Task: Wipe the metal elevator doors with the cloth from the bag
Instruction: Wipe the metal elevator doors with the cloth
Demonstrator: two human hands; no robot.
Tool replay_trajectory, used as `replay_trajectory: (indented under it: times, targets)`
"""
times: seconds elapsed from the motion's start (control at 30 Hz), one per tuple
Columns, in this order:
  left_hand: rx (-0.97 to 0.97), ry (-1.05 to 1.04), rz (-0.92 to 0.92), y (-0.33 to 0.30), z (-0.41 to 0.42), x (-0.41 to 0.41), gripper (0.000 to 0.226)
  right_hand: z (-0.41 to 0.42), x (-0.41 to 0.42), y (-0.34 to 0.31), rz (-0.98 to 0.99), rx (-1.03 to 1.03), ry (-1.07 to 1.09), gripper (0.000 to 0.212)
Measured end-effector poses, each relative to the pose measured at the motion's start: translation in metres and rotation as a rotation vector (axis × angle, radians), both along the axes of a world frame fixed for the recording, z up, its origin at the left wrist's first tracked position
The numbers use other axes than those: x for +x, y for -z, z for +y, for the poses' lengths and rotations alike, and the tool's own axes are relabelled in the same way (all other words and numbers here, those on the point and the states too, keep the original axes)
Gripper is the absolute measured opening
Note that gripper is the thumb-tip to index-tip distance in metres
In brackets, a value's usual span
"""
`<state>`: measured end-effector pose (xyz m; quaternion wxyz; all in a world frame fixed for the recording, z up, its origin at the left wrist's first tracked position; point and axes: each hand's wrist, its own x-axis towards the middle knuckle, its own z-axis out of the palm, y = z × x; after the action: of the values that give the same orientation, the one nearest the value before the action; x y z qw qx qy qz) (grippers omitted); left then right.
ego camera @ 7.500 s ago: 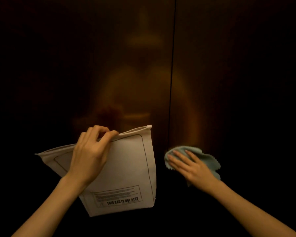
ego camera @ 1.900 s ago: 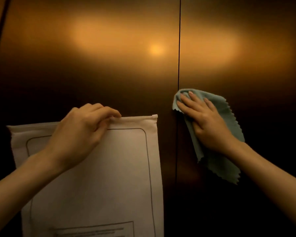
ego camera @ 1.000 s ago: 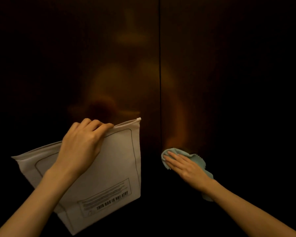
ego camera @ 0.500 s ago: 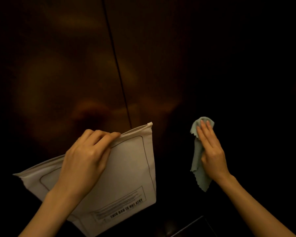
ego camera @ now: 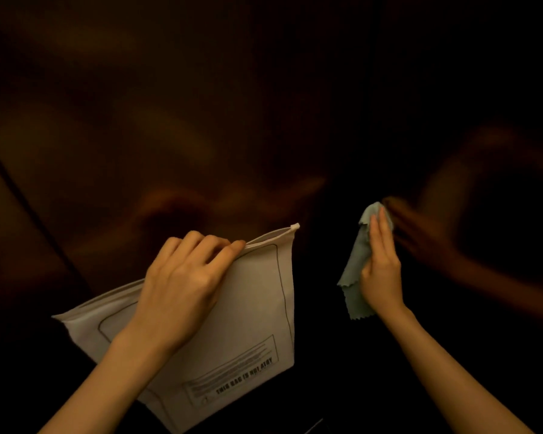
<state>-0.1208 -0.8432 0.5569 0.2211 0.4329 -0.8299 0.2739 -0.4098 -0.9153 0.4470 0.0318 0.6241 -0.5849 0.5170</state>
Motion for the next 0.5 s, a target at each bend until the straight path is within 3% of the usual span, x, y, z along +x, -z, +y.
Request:
replay_trajectory:
  times: [0.17,0.5]
  targets:
    - [-0.081,-0.037,-0.023,0.021,-0.029,-0.047,0.033,-0.035,-0.009,0.021,0.049,0.019,-0.068,0.089]
    - [-0.253,-0.121,-0.037,0.004,-0.055,-0.049,0.033,-0.070,0.017,0.021,-0.129,-0.003,-0.142,0.102]
